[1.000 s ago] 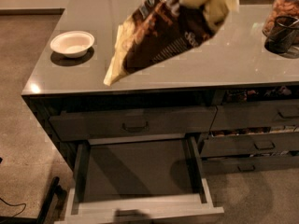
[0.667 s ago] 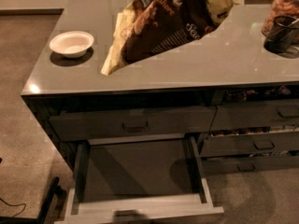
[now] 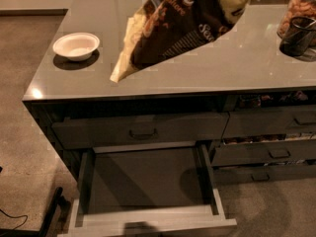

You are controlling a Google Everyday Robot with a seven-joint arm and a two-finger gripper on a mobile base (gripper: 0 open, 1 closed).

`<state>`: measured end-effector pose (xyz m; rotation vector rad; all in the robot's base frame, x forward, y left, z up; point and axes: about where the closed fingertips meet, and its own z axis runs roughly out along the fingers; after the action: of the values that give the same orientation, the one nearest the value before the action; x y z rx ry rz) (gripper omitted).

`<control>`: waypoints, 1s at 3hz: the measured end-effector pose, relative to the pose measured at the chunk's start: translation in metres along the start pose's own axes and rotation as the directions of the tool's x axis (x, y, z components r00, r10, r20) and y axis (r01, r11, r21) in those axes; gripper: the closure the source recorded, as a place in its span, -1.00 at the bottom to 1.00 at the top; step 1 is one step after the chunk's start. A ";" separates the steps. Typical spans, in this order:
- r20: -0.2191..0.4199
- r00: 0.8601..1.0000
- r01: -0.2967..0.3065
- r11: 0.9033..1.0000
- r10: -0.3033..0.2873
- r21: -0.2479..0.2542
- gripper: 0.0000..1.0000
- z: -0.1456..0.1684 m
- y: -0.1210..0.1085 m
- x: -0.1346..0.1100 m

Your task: Pick brown chip bag from middle drawer and place on counter

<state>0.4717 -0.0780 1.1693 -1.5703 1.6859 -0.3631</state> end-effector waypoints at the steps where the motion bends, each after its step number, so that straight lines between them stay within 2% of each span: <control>1: 0.027 1.000 0.013 1.000 -0.013 0.012 1.00 0.030 -0.006 -0.007; 2: 0.076 0.997 -0.010 1.000 0.010 -0.003 1.00 0.105 -0.012 -0.005; 3: 0.122 0.992 -0.039 0.999 0.043 -0.033 1.00 0.194 -0.019 0.000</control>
Offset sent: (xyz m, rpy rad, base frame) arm 0.1741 0.0541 -0.1330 0.1347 0.0267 0.0677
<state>0.6206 -0.0244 1.0563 -1.5455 1.6328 -0.2161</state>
